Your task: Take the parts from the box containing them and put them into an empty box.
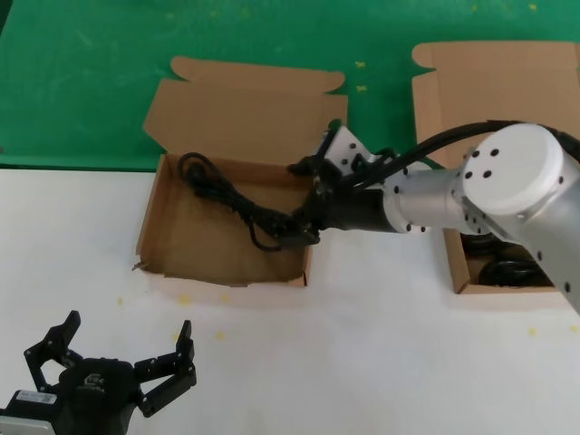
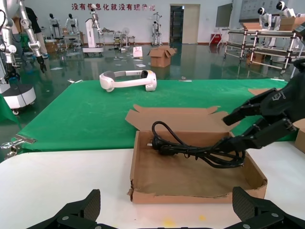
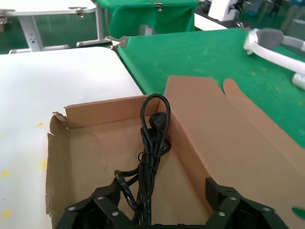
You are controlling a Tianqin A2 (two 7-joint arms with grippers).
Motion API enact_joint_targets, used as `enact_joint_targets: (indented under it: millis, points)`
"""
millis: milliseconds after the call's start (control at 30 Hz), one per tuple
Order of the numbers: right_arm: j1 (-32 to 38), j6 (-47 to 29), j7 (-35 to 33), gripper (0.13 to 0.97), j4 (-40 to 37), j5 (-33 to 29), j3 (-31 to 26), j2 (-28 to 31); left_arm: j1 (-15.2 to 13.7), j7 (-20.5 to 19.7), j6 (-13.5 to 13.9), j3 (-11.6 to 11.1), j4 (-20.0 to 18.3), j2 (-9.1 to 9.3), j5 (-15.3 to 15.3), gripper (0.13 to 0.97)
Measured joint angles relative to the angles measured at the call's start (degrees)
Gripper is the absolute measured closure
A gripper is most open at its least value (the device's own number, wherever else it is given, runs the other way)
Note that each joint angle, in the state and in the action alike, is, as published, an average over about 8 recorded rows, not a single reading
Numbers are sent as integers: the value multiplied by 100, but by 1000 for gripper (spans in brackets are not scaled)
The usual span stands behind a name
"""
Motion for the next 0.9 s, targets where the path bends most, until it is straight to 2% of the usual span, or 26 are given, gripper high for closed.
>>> enact_joint_targets:
  millis: [33,300,567,733,900]
  points:
    - [-31,-17,123,567,61,-63,42,30,0,0,0,0,0,0,0,132]
    - [-248,-190,1073,361,573,-355,496,284,0,0,0,0,0,0,0,132]
    - [-536,-209,1925,237,1195,-612,949,588,0,0,0,0,0,0,0,132]
    - [-826,-164,2503,219,1979,-1251,993,895,0,0,0,0,0,0,0,132]
    - [-1229,-190,3211,172,2956,-2283,1054,1322,0,0,0,0,0,0,0,132]
